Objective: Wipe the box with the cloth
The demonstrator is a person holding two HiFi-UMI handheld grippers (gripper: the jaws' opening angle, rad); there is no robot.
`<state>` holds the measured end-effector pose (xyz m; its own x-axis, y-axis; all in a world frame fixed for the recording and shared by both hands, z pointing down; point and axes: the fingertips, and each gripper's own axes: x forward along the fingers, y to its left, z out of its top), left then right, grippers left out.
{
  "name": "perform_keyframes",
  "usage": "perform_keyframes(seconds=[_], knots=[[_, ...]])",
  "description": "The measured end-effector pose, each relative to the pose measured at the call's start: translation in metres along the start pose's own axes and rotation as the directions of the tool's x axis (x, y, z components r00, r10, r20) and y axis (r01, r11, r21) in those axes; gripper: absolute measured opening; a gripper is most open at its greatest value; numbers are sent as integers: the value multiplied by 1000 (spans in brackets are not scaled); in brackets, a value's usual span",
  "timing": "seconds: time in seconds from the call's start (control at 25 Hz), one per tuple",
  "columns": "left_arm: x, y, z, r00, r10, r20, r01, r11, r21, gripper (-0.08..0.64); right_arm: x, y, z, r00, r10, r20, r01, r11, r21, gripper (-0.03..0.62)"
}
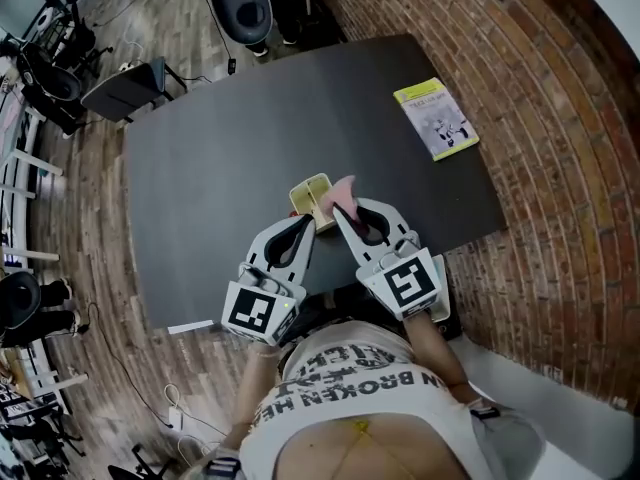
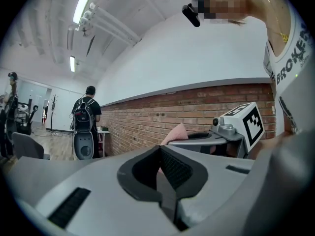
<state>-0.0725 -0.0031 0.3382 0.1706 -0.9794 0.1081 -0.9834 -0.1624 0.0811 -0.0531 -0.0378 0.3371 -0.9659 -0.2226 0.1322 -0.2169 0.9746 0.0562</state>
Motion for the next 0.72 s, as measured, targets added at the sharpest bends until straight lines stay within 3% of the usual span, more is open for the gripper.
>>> perform_keyframes(seconds=[0.16,0.48,0.72], knots=[[8,2,-1,1000,-4,-8,4,1000,-20,6,-1,-12,-3,1000,-19,-8,19,1000,10,17],[24,11,0,994,-105,-25,105,994,5,6,5,-23,-6,994,-113,-10,113,993,39,17],[29,28,-19,984,-164,-71,165,986,13,8,5,-27,-25,980,-186,-68,190,980,58,17]])
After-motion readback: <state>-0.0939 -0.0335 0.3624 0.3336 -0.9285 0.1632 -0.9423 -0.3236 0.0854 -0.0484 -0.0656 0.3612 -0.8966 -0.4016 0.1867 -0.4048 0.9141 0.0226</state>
